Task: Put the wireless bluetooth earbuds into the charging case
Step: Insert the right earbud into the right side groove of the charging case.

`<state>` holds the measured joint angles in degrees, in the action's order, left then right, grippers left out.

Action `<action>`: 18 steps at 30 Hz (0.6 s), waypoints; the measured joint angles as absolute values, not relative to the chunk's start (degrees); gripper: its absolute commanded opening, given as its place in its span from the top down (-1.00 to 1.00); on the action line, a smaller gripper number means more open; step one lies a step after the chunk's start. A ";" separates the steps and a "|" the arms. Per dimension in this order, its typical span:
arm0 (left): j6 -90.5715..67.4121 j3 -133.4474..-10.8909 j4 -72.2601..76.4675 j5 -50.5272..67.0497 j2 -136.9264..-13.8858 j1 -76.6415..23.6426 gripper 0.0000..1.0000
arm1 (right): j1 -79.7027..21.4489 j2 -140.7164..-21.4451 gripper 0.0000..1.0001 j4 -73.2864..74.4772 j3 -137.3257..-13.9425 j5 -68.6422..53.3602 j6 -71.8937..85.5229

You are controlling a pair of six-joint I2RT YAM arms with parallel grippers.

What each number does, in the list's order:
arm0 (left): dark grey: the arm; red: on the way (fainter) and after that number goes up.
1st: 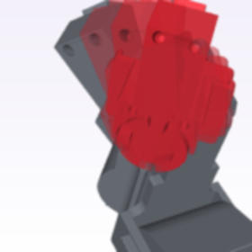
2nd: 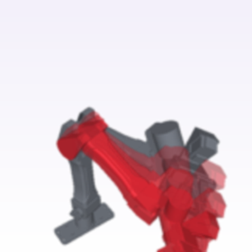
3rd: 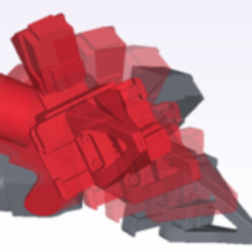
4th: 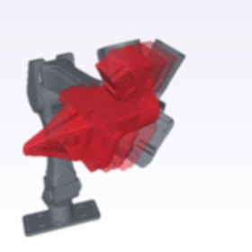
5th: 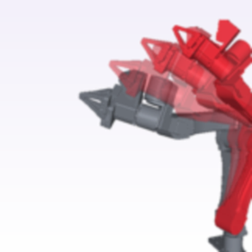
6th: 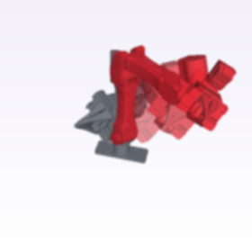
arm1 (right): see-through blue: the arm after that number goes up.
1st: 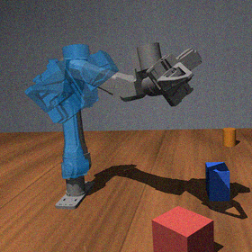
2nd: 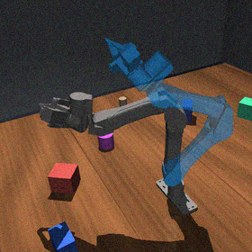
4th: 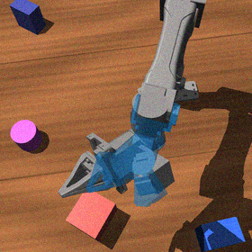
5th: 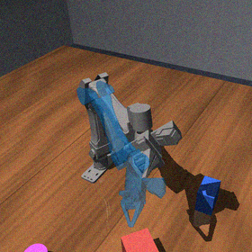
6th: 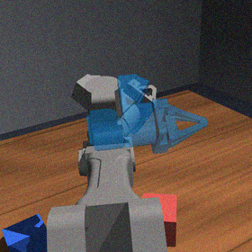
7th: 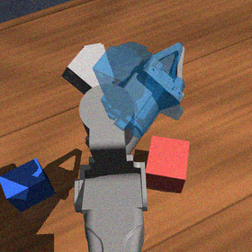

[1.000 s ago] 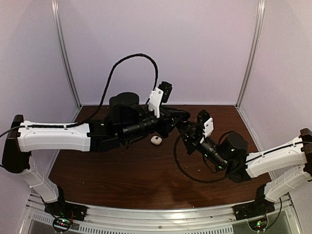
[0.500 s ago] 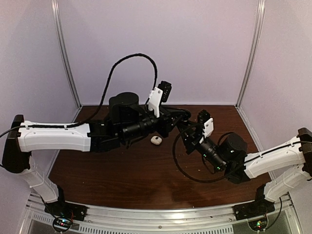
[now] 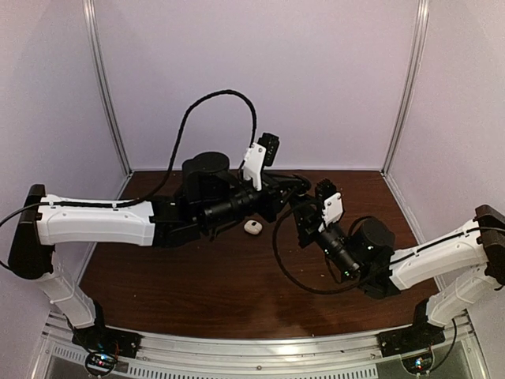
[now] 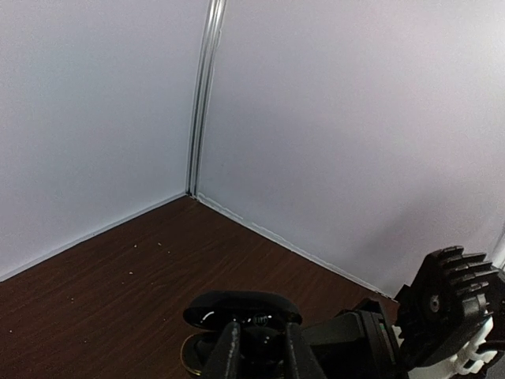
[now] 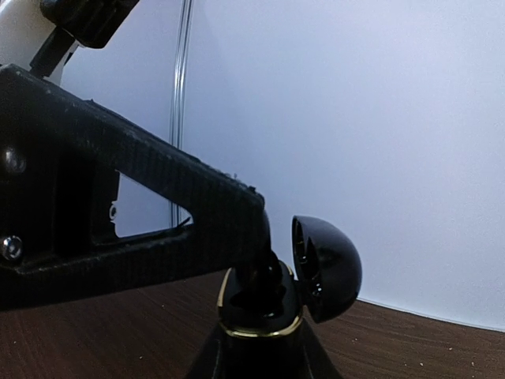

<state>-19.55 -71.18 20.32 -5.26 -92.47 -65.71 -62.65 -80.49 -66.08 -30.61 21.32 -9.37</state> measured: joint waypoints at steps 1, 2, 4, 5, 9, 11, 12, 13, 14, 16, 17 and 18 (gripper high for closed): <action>-19.75 -71.26 20.34 -5.26 -92.71 -65.71 0.77 | -62.65 -80.66 1.00 -66.17 -30.61 21.54 -9.72; -19.92 -71.40 20.34 -5.26 -92.97 -65.67 0.77 | -62.72 -80.86 1.00 -66.26 -30.61 21.98 -10.13; -20.29 -71.77 20.34 -5.28 -93.56 -65.60 0.77 | -62.74 -81.12 1.00 -66.30 -30.63 22.81 -10.66; -20.47 -71.83 20.40 -5.28 -93.69 -65.56 0.76 | -62.76 -81.19 1.00 -66.28 -30.63 23.07 -10.92; -21.17 -71.88 20.53 -5.13 -93.86 -65.45 0.76 | -63.00 -81.47 1.00 -66.46 -30.74 24.10 -11.88; -21.39 -71.88 20.86 -4.97 -93.86 -65.45 0.76 | -63.05 -81.56 1.00 -66.78 -30.83 24.43 -12.21; -21.45 -71.88 20.99 -4.84 -93.86 -65.45 0.76 | -63.07 -81.60 1.00 -66.96 -30.83 24.53 -12.29; -21.50 -71.88 21.15 -4.69 -93.86 -65.43 0.76 | -63.16 -81.67 1.00 -67.20 -30.85 24.67 -12.34; -21.56 -71.88 21.30 -4.51 -93.86 -65.41 0.76 | -63.16 -81.73 1.00 -67.40 -30.87 24.80 -12.36; -21.58 -71.88 21.54 -4.01 -93.86 -65.30 0.75 | -63.16 -81.78 1.00 -67.59 -30.96 24.99 -12.49; -21.58 -71.88 21.67 -3.81 -93.86 -65.28 0.75 | -63.16 -81.78 1.00 -67.64 -30.98 25.10 -12.51; -21.61 -71.88 21.98 -3.57 -93.86 -65.23 0.76 | -63.24 -81.78 1.00 -67.66 -31.05 25.19 -12.53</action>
